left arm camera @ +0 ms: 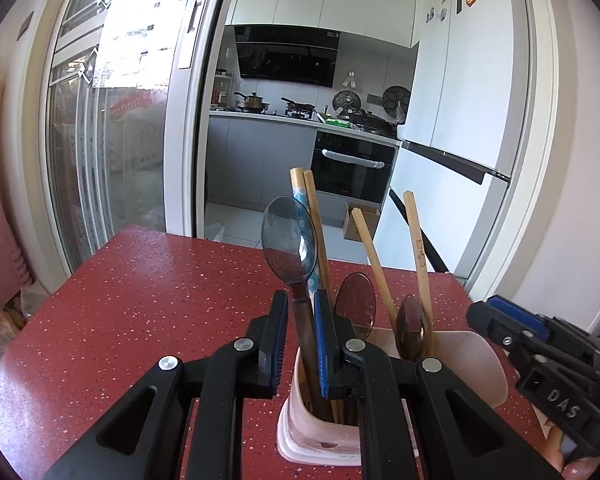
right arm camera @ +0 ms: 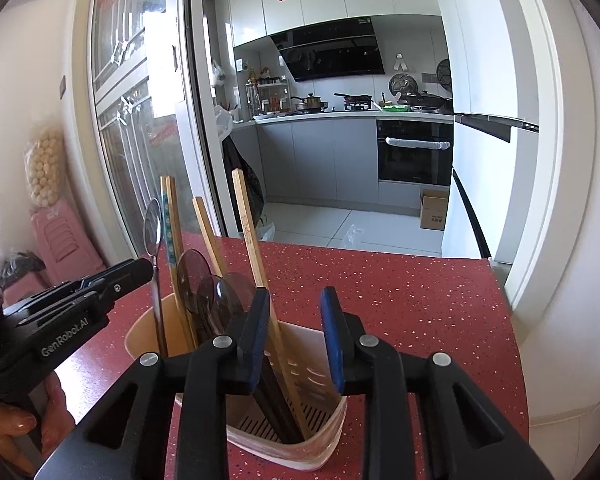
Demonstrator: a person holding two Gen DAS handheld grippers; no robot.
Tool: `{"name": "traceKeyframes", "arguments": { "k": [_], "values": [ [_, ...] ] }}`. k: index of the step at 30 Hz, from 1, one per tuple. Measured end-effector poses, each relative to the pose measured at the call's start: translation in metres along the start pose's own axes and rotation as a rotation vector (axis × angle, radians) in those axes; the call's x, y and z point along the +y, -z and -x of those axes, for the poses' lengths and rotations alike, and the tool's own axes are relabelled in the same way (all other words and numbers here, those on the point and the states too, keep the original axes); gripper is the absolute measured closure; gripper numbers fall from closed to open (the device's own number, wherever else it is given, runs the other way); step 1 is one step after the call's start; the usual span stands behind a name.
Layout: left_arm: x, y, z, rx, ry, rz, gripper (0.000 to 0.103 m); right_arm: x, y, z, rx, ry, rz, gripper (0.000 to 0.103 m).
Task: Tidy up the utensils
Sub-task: 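Move both tools back down over the last dark spoon and plain chopstick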
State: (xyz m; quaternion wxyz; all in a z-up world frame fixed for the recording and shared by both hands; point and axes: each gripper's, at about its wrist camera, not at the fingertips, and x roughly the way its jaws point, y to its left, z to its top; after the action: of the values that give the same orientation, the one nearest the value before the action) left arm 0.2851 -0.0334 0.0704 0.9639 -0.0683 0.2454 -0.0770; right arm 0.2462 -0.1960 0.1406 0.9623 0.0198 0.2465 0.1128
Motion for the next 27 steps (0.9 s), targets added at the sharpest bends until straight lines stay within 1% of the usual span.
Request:
{"name": "traceKeyframes", "arguments": {
  "k": [4,8,12,19,21,22,23,24,27],
  "values": [
    [0.000,0.001,0.009,0.014,-0.013,-0.006,0.061,-0.001,0.000,0.012,-0.003,-0.003,-0.009,0.063],
    [0.004,0.003,0.021,0.022,-0.032,-0.017,0.061,-0.003,0.001,0.023,0.006,-0.017,-0.030,0.057],
    [0.008,0.013,0.032,0.064,-0.038,-0.012,0.061,-0.005,0.006,0.033,0.025,-0.033,-0.061,0.049],
    [0.006,0.036,0.055,0.113,-0.034,-0.028,0.061,-0.009,0.025,0.054,0.072,-0.052,-0.133,0.045],
    [0.007,0.041,0.062,0.124,-0.036,-0.027,0.015,-0.011,0.030,0.060,0.089,-0.053,-0.153,0.044],
    [0.007,0.045,0.068,0.121,-0.050,-0.020,0.000,-0.011,0.033,0.064,0.097,-0.053,-0.163,0.043],
    [0.007,0.047,0.077,0.090,-0.054,-0.015,0.000,-0.012,0.037,0.068,0.105,-0.056,-0.176,0.043],
    [0.005,0.048,0.083,0.079,-0.045,-0.019,0.000,-0.012,0.040,0.071,0.111,-0.058,-0.185,0.043],
    [0.003,0.055,0.092,0.101,-0.044,-0.028,0.000,-0.013,0.050,0.081,0.137,-0.053,-0.209,0.042]
  ]
}}
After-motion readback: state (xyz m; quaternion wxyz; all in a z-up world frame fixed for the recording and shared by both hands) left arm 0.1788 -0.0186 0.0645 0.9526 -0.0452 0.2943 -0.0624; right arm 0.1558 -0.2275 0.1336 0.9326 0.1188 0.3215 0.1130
